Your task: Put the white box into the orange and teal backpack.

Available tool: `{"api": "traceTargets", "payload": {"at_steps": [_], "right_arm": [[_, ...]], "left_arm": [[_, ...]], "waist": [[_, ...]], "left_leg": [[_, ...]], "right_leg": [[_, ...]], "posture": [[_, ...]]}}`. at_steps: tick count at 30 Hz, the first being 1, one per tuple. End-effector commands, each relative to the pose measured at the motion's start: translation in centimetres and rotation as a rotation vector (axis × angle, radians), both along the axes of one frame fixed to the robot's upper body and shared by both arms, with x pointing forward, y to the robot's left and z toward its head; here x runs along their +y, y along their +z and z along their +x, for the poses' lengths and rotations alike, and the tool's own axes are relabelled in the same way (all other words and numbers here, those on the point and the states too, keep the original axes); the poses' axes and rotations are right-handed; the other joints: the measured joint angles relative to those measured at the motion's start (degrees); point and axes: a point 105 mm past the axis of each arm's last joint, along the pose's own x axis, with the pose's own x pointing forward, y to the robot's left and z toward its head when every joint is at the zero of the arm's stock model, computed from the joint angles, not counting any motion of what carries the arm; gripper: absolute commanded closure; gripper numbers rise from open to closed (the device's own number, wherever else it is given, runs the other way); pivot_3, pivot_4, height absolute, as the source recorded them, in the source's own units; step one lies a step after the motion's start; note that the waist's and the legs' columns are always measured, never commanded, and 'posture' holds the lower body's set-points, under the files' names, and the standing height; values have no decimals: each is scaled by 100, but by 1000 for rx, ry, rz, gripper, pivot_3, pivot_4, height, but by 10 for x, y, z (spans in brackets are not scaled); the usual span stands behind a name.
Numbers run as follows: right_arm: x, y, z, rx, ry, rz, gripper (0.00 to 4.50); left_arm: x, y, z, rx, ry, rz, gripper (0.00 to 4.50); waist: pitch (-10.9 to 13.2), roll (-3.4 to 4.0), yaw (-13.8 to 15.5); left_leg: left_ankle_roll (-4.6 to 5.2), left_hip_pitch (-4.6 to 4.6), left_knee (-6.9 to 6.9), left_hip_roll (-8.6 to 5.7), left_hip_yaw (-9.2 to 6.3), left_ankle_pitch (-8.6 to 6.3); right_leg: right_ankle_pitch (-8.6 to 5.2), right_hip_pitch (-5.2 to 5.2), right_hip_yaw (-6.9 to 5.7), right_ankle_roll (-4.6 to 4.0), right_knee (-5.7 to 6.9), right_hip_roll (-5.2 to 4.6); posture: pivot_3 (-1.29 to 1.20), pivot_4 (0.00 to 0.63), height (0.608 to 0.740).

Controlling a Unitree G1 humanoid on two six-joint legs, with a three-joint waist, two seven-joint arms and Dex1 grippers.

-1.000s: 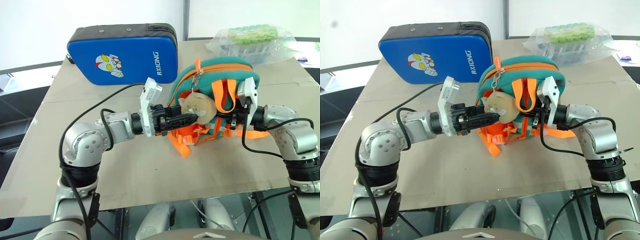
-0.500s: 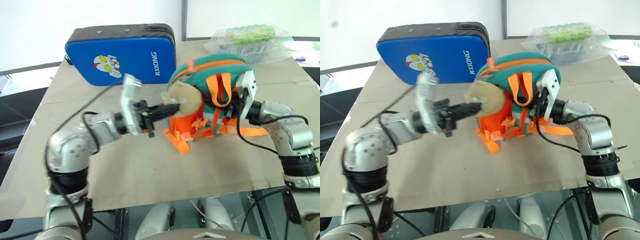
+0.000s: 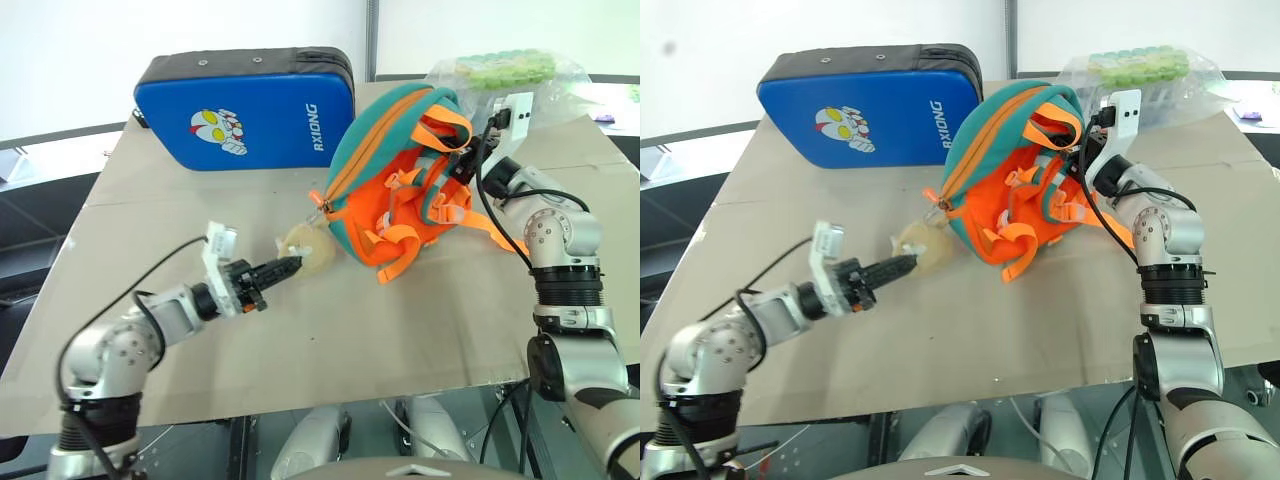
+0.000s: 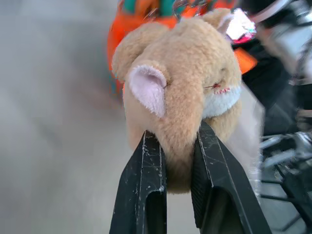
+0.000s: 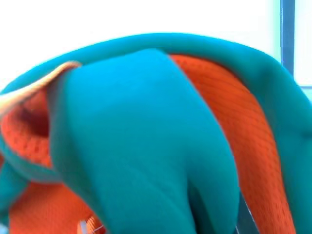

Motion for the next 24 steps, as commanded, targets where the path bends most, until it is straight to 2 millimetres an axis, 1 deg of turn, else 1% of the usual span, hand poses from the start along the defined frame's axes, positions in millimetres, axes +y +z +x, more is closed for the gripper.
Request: {"api": "traceTargets", "payload": {"at_steps": [1,2,4,5,6,8,10,12,13,15,16,18,20,21,24], "right_arm": [[-66,44,1,-101,-241,141,4500],[-67,44,1,-100,-247,137,4500],[-66,44,-1,-103,-244,148,4500],[-65,45,-3,-113,-238,145,4500],[-64,46,-4,-121,-233,141,4500],[-63,49,-7,-139,-227,155,4500],[-68,55,-10,-154,-241,195,4500],[-75,58,-10,-157,-268,222,4500],[-84,58,-9,-150,-303,240,4500],[-96,55,-8,-137,-351,267,4500],[-102,54,-7,-130,-381,280,4500],[-108,53,-7,-122,-412,302,4500],[-109,53,-8,-122,-418,306,4500],[-107,53,-9,-127,-408,299,4500],[-101,54,-12,-129,-380,304,4500]], "left_arm": [[23,-47,10,122,205,127,4440],[19,-46,13,104,208,121,4440],[4,-27,26,20,202,67,4440],[-2,-14,33,-34,198,43,4440],[-5,-6,37,-70,196,27,4440],[-10,20,49,-162,200,-26,4440],[-7,36,56,-213,208,-51,4440],[-1,48,60,-256,224,-85,4440],[10,52,64,-256,274,-123,4440],[26,53,70,-238,341,-162,4440],[34,47,70,-208,367,-170,4440],[40,32,68,-148,374,-147,4440],[37,13,62,-91,341,-70,4440],[32,8,60,-81,324,-46,4440],[21,3,60,-74,307,-20,4440]], "waist": [[-2,-2,20],[-2,-3,22],[-2,-3,41],[-2,-3,43],[-2,-3,50],[-2,-3,47],[-2,-4,29],[-2,-3,-12],[-2,-3,-44],[-2,-3,-77],[-2,-3,-96],[-2,-3,-132],[-2,-3,-155],[-2,-3,-165],[-2,-3,-136]], "left_leg": [[0,0,2,0,-3,0],[0,1,3,0,-3,0],[0,-1,5,0,-2,0],[0,-3,7,-1,-4,0],[0,-3,7,0,-4,0],[0,-7,8,0,-4,0],[0,-10,7,0,-6,0],[0,-10,6,0,-4,0],[0,-11,5,0,-4,0],[0,-9,3,0,2,0],[0,-9,4,1,1,0],[0,-8,3,1,-1,0],[1,-9,3,1,-1,0],[0,-9,3,1,0,0],[1,-9,5,1,-5,0]], "right_leg": [[1,3,1,-2,0,0],[1,6,2,-2,0,0],[2,7,3,-2,-1,-2],[2,6,3,-2,-1,-2],[2,6,3,-1,-1,-3],[2,4,2,-1,-2,-3],[2,1,2,-1,-1,-3],[2,-1,2,0,0,-3],[2,-1,3,0,-1,-3],[2,-6,2,0,-1,0],[2,-6,1,0,0,0],[2,-6,1,0,1,0],[2,-6,2,0,1,0],[2,-6,3,0,1,0],[2,-3,5,0,1,-1]], "posture": [[0,150,740],[0,150,740],[0,150,740],[0,150,740],[0,150,740],[0,150,740],[0,150,740],[0,150,740],[0,150,740],[0,150,740],[0,150,740],[0,150,740],[0,150,740],[0,150,740],[0,150,740]]}}
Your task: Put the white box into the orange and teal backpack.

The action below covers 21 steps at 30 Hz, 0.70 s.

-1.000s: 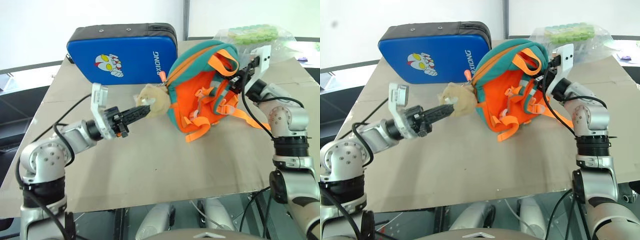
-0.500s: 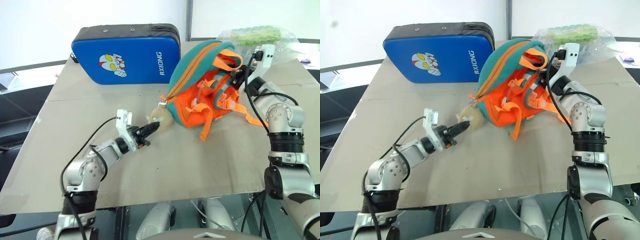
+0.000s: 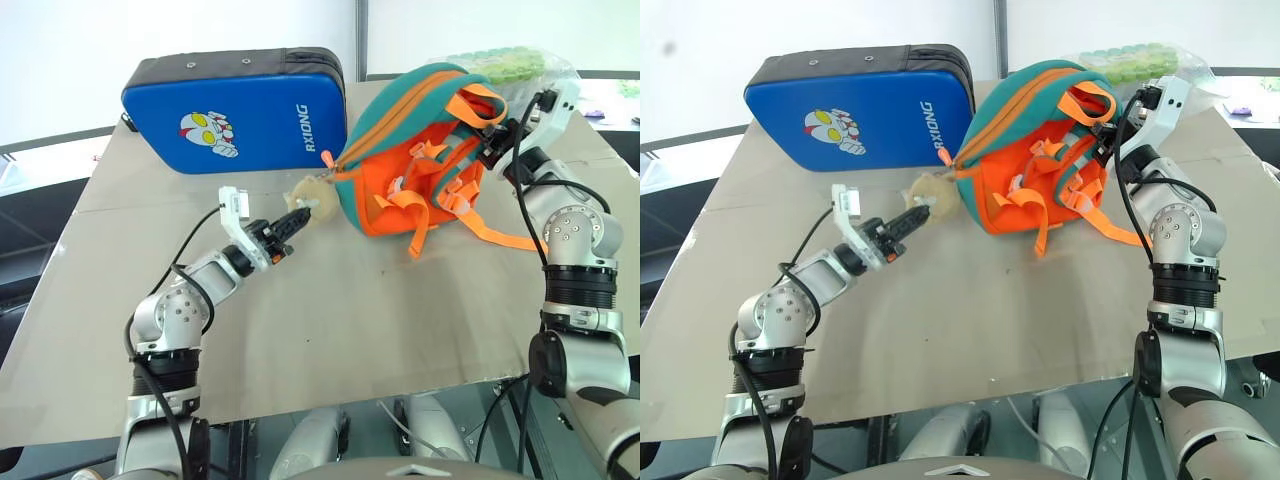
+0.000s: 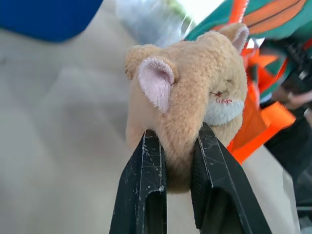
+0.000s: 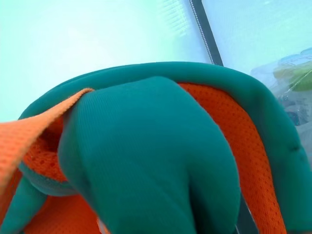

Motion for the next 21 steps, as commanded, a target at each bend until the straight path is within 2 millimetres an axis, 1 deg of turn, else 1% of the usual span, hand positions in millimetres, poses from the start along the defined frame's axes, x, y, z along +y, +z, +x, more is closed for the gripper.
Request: {"api": "traceTargets", "payload": {"at_steps": [1,2,5,6,7,9,10,11,12,13,14,15,16,17,19,21], "right_arm": [[-57,39,-14,-139,-201,96,4500],[-54,38,-15,-139,-187,86,4500],[-36,26,-20,-141,-127,-75,4500],[-28,21,-24,-144,-92,-146,4500],[-19,11,-28,-152,-50,-238,4500],[-8,-3,-36,-155,6,-324,3798],[-3,-14,-40,-155,33,-416,3472],[1,-22,-43,-148,54,-454,2914],[2,-28,-45,-145,68,-479,2650],[3,-30,-46,-144,76,-482,2025],[2,-33,-50,-147,93,-522,1533],[2,-36,-52,-150,106,-558,1209],[3,-41,-58,-147,145,-590,458],[4,-44,-64,-142,182,-613,326],[5,-51,-83,-125,290,-662,39],[-2,-52,-96,-108,336,-695,39]], "left_arm": [[31,-21,4,59,149,102,4440],[28,-21,4,49,142,112,4440],[16,-13,6,-36,119,157,4440],[12,-9,5,-75,103,172,4440],[8,2,4,-140,94,165,4440],[0,21,0,-271,78,173,3422],[-4,30,-5,-328,57,172,3068],[-7,35,-10,-364,37,185,2471],[-9,37,-13,-384,25,192,2207],[-11,38,-16,-397,12,201,1599],[-11,39,-20,-411,-2,214,1116],[-11,39,-23,-421,-12,222,762],[-11,38,-28,-424,-40,243,231],[-10,37,-33,-425,-63,259,0],[-6,36,-41,-418,-87,279,0],[-1,36,-49,-429,-95,324,0]], "waist": [[0,0,28],[0,0,40],[0,0,101],[0,0,115],[0,0,133],[0,0,134],[0,0,135],[0,0,136],[0,0,136],[0,0,137],[0,0,132],[0,1,130],[0,1,129],[0,1,130],[0,0,137],[1,1,154]], "left_leg": [[0,0,2,0,-1,0],[0,0,2,0,-2,0],[0,0,3,-1,-1,0],[0,-1,2,-1,0,0],[0,-1,1,-1,1,0],[0,-1,-2,0,0,0],[0,-1,-3,0,1,0],[0,-1,-3,0,2,0],[0,-1,-3,0,2,0],[0,0,-3,0,4,0],[0,0,-3,0,4,0],[0,2,-3,0,7,0],[0,3,-3,0,10,0],[0,4,-3,0,10,0],[0,6,-2,0,12,0],[0,4,-9,1,6,-1]], "right_leg": [[0,1,0,0,0,0],[0,2,-1,0,1,0],[0,2,-1,0,2,0],[0,1,-1,0,0,0],[0,1,-1,1,-1,0],[0,1,-2,1,-6,0],[0,0,-2,1,-7,1],[0,0,-2,1,-7,1],[0,0,-1,1,-7,0],[0,0,-1,1,-7,1],[0,1,0,1,-6,1],[0,1,2,1,-5,1],[0,0,4,1,-3,1],[0,0,5,1,-3,1],[0,1,5,1,-1,3],[0,1,12,2,-7,2]], "posture": [[0,150,740],[0,150,740],[0,150,740],[0,150,740],[0,150,740],[0,150,740],[0,150,740],[0,150,740],[0,150,740],[0,150,740],[0,150,740],[0,150,740],[0,150,740],[0,150,740],[0,150,740],[0,150,740]]}}
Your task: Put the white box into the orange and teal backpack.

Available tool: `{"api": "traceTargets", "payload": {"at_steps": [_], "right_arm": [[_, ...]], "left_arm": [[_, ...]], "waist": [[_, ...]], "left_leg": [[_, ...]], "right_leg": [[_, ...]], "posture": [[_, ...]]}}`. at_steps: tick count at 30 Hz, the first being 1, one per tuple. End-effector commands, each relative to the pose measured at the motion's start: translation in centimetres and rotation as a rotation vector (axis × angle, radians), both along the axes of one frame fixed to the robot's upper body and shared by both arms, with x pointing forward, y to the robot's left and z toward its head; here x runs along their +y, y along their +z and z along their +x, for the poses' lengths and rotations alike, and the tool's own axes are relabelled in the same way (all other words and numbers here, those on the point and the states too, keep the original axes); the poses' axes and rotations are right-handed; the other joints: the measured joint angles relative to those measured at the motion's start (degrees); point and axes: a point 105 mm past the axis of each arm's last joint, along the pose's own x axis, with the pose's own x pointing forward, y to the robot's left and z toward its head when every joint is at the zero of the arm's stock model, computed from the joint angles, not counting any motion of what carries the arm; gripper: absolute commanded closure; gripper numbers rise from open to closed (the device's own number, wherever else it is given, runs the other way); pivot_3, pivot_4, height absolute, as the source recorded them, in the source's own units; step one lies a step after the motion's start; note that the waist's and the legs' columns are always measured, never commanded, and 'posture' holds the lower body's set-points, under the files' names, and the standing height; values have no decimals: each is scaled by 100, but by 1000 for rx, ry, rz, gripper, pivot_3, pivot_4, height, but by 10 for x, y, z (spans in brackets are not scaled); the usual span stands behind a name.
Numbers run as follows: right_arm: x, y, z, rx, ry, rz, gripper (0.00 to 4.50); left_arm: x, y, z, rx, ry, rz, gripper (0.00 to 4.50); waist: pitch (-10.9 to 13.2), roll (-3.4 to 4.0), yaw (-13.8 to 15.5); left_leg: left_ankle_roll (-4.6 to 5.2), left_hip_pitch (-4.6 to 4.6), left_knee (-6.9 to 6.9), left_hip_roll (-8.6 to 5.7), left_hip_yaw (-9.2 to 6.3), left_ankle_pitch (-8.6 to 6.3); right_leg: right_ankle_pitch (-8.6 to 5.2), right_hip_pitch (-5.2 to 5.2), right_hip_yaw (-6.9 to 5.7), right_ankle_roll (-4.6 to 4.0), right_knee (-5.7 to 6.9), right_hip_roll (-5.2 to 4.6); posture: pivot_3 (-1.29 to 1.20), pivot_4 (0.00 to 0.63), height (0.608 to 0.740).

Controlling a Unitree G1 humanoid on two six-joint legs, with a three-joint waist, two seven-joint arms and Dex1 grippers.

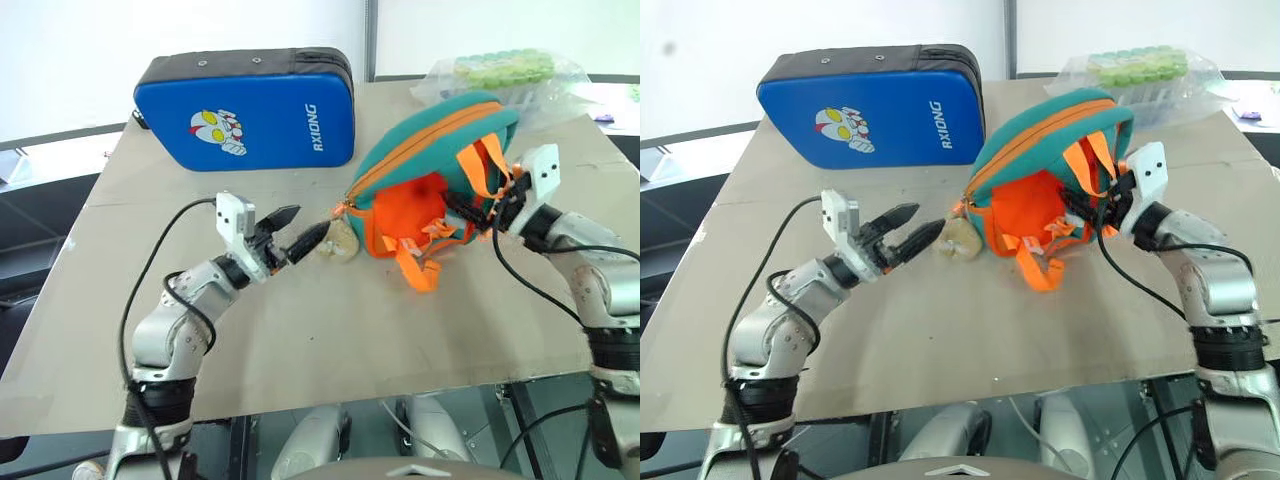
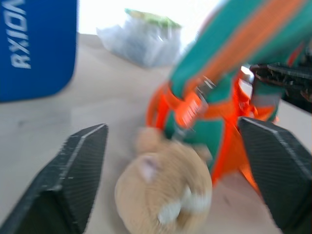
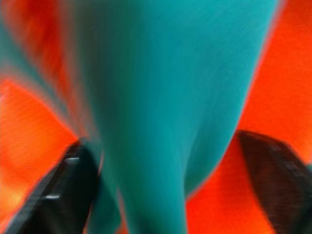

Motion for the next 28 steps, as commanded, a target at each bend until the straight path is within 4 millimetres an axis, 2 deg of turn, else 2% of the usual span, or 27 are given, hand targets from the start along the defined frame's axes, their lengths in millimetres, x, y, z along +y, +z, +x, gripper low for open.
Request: {"api": "traceTargets", "payload": {"at_steps": [1,4,7,10,14,18,21,28], "right_arm": [[-6,8,-38,12,150,-90,39],[-14,5,-55,63,194,-103,39],[-26,1,-73,105,212,-122,39],[-47,2,-79,115,126,-131,39],[-73,-18,-89,166,36,-186,39],[-101,-42,-98,215,-52,-261,39],[-115,-56,-105,252,-87,-278,39],[-127,-70,-112,279,-115,-266,39]], "left_arm": [[9,13,-22,-75,-30,90,0],[13,10,-33,-70,-24,121,0],[21,-3,-48,-33,-5,184,0],[40,-17,-62,31,52,220,0],[61,-28,-76,76,108,249,0],[72,-35,-85,112,142,256,0],[76,-37,-89,125,155,257,0],[79,-37,-88,129,182,235,0]], "waist": [[1,1,18],[1,1,51],[1,1,65],[1,2,75],[2,2,168],[2,1,266],[2,3,298],[2,3,296]], "left_leg": [[0,-4,-4,2,-7,0],[1,-5,-3,2,-4,-1],[1,0,-1,2,-1,-1],[0,7,-4,6,1,-2],[0,12,-2,6,3,-2],[4,20,1,6,2,-5],[5,22,2,7,6,-6],[4,26,1,9,6,-6]], "right_leg": [[0,-1,-4,0,-10,1],[0,2,-1,0,-14,0],[0,5,3,0,-12,1],[0,10,6,0,-11,4],[0,18,3,-1,-12,4],[-1,35,-4,0,-23,0],[-1,38,-1,-1,-24,0],[-1,41,-2,-1,-23,2]], "posture": [[0,150,740],[0,150,740],[0,150,740],[0,150,740],[0,150,740],[0,150,740],[0,150,740],[0,150,740]]}}
